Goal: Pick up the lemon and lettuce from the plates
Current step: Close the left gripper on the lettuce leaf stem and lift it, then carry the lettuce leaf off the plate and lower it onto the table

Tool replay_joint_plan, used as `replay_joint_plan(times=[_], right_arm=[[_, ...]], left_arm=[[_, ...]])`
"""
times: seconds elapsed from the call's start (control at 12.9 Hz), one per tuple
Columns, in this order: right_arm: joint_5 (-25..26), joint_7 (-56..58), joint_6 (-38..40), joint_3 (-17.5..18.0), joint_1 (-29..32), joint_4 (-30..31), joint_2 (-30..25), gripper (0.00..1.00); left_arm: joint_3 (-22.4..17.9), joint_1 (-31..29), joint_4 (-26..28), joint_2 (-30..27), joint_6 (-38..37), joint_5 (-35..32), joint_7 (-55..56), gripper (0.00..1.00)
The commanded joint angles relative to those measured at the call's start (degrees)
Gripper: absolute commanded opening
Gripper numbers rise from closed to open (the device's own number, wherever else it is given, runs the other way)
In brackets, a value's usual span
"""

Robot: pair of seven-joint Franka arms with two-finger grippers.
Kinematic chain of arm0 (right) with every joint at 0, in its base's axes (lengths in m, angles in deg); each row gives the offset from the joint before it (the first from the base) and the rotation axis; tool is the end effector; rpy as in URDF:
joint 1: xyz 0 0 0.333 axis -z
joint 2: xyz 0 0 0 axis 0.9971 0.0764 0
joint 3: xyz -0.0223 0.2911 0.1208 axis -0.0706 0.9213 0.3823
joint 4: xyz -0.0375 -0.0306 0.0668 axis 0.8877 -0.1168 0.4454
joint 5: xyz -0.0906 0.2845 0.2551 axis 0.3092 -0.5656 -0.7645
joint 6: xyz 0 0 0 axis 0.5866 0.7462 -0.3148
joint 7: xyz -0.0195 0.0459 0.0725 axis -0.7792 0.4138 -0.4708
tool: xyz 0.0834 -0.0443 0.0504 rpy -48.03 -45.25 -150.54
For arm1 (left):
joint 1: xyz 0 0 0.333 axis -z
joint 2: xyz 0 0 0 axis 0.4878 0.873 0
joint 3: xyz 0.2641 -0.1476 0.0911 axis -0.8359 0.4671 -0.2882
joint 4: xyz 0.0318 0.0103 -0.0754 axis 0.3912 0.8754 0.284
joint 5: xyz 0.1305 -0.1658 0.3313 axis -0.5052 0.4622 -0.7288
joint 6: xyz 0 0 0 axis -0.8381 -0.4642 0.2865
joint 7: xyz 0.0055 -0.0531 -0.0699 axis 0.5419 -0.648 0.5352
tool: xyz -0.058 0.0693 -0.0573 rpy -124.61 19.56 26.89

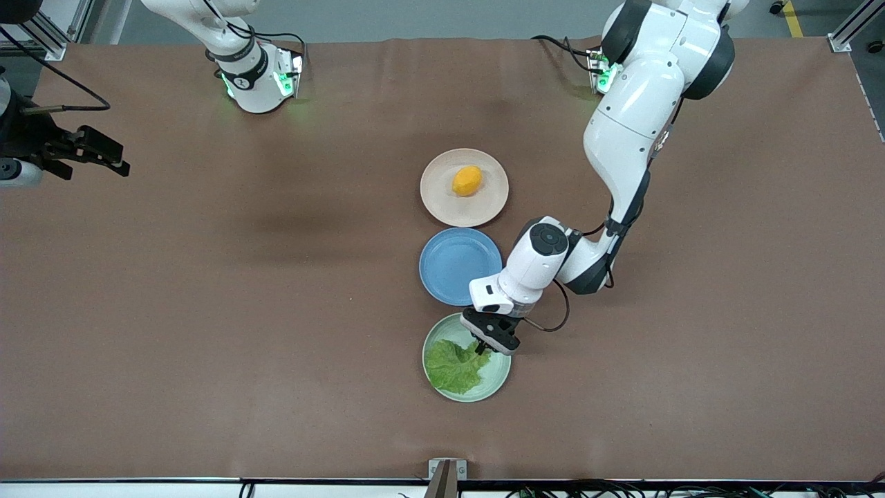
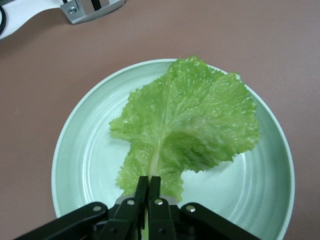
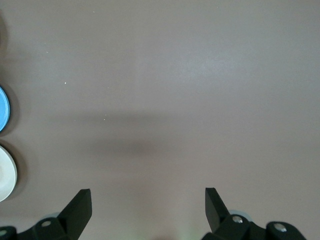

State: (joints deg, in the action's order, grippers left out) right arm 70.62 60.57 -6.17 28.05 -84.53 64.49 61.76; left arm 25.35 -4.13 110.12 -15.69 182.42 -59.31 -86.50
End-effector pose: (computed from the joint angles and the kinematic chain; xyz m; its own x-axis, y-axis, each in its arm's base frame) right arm 0.5201 -0.0128 0.6134 0.9988 0.0251 -0.0416 0.0232 -0.9987 -0.0444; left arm 0.6550 -0.4037 0.1749 0.6805 -0.5087 0.5274 -0.5963 -0.8027 -0.0049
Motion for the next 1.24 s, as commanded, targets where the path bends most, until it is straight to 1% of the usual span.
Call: replay_joint_plan(times=[0.0, 0.08, 0.31, 0.39, 0.62, 0.7, 0.77, 1.01, 1.08, 1.16], right_arm=[[-0.93, -0.99, 1.14, -0.02, 0.23, -0.73, -1.26, 1.00], [-0.93, -0.99, 1.41, -0.02, 0.23, -1.17, -1.26, 1.00], [-0.84, -0.91, 1.59, -0.02, 0.32, -1.35, -1.17, 1.00], [-0.84, -0.21, 2.02, -0.02, 0.23, -1.35, -1.09, 1.00], [-0.05, 0.06, 2.20, 0.06, 0.23, -1.35, -1.09, 1.00], [0.04, 0.50, 2.20, 0.06, 0.23, -1.35, -1.09, 1.00], [0.04, 1.46, 2.29, 0.06, 0.23, -1.35, -1.00, 1.00], [0.30, 1.30, 2.29, -0.11, 0.32, -1.35, -0.13, 1.00], [0.30, 1.21, 2.29, -0.11, 0.40, -1.35, 0.31, 1.00], [0.30, 1.64, 2.12, -0.20, 0.49, -1.35, 0.58, 1.00]], left_arm=[[-0.89, 0.86, -1.23, -1.65, -0.48, -1.36, -0.15, 0.00], [-0.89, 0.51, -1.06, -3.23, -1.96, -1.45, -0.15, 0.00], [-0.80, -0.80, -0.45, -9.72, -9.69, -0.66, 0.47, 0.00], [-0.19, -3.16, 1.13, -12.44, -11.36, -0.66, 0.47, 0.00], [2.70, -11.68, 13.58, -25.97, -14.88, 0.22, 2.22, 0.01], [2.97, -13.19, 15.19, -28.62, -18.38, 0.22, 2.40, 0.00], [2.98, -14.42, 15.12, -30.38, -23.37, 0.22, 2.23, 0.00], [2.89, -19.07, 16.34, -32.42, -33.05, 0.13, 1.26, 0.00], [2.98, -20.92, 17.13, -32.68, -35.44, -0.13, 1.17, 0.00], [2.89, -21.98, 19.23, -32.77, -35.72, -0.22, 1.17, 0.00]])
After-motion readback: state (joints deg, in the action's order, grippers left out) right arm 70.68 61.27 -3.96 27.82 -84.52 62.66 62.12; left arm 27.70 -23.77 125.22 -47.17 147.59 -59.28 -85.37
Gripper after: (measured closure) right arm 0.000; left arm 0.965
